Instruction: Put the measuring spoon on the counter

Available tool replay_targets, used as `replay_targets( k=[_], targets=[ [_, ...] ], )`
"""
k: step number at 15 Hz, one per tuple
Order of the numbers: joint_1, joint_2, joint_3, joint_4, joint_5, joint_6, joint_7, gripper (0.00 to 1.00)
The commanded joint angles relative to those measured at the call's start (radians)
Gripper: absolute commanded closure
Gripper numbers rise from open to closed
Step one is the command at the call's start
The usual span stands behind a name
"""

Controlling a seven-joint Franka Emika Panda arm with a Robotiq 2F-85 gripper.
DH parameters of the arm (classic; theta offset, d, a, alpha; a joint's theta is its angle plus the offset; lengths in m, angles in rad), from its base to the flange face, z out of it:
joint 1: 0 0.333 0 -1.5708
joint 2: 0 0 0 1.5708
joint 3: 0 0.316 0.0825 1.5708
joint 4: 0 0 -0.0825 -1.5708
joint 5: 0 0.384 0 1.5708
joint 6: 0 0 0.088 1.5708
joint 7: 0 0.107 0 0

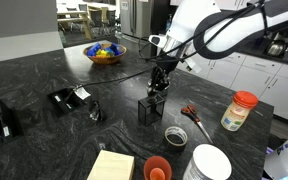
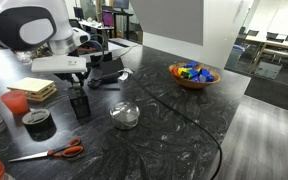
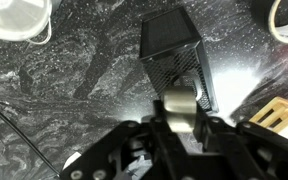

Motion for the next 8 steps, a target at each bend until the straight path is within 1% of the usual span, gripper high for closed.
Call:
replay_targets(
  k=[1, 8],
  targets=[
    [-0.007, -0.025, 0.004, -0.005, 0.037, 0.029, -0.033, 0.93],
    [-0.001, -0.057, -0.004, -0.006, 0.081, 0.053, -0.052, 0.93]
  ],
)
